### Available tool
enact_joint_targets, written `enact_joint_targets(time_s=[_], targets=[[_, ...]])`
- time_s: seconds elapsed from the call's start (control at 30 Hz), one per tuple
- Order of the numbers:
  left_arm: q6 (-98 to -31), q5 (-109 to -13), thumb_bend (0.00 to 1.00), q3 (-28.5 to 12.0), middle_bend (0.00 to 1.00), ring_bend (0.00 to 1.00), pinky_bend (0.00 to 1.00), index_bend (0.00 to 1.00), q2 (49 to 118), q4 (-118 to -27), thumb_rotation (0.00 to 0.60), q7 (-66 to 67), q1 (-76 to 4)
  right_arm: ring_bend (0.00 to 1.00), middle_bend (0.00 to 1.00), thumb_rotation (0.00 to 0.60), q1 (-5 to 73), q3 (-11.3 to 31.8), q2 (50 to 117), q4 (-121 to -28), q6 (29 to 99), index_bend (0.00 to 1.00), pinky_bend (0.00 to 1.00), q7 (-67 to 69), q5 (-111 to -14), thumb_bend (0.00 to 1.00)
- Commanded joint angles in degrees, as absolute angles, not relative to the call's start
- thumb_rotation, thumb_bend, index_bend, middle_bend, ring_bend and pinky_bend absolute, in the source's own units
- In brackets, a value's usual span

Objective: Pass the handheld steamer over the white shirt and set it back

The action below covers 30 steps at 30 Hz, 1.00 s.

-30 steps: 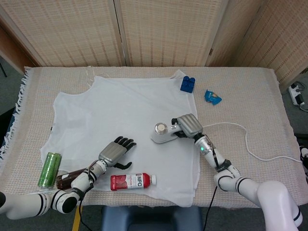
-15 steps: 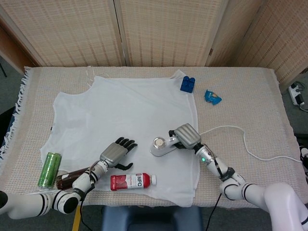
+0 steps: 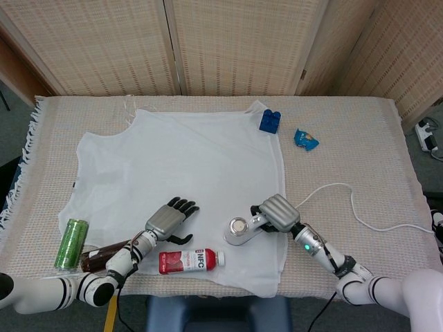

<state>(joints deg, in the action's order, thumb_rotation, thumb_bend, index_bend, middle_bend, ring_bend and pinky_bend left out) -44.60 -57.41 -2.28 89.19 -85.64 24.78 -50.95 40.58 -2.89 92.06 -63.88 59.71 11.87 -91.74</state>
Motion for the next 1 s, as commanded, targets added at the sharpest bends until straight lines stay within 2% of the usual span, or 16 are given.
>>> enact_joint_targets(time_s=[0.03,0.4,0.67,0.83,1.0], targets=[[-44.70,-57.38,0.44,-2.27,0.08,0.00,0.00,0.12,89.17,-85.81,0.269,24.90,-50.99,0.82,0.87,0.600,39.30,-4.13,90.62,-65.41,60.88,0.85,0.88,11.95,-92.68,0.48],[-45.38,-57.35,0.44,-2.25,0.08,0.00,0.00,0.12,88.80,-86.75,0.269,25.49,-51.10,0.82,0.87,0.600,34.92,-7.15,84.88,-69.77,64.89,0.85,0.88,10.67,-94.63,0.48],[-45.53,-58.04,0.44,-2.59,0.08,0.00,0.00,0.12,88.83,-86.51,0.270,24.72,-51.13,0.82,0.87,0.600,36.63,-0.12,85.01,-69.26,64.78,0.85,0.88,11.42,-90.24,0.48],[-45.50,-58.26,0.44,-2.55,0.08,0.00,0.00,0.12,88.79,-86.06,0.273,24.32,-51.02,0.82,0.87,0.600,39.96,3.49,89.72,-65.63,60.82,0.85,0.88,11.02,-87.86,0.48],[-45.44,-58.14,0.44,-2.34,0.08,0.00,0.00,0.12,88.73,-85.60,0.269,24.13,-50.79,0.82,0.87,0.600,43.10,4.59,95.76,-59.20,57.39,0.85,0.88,8.04,-87.52,0.48]])
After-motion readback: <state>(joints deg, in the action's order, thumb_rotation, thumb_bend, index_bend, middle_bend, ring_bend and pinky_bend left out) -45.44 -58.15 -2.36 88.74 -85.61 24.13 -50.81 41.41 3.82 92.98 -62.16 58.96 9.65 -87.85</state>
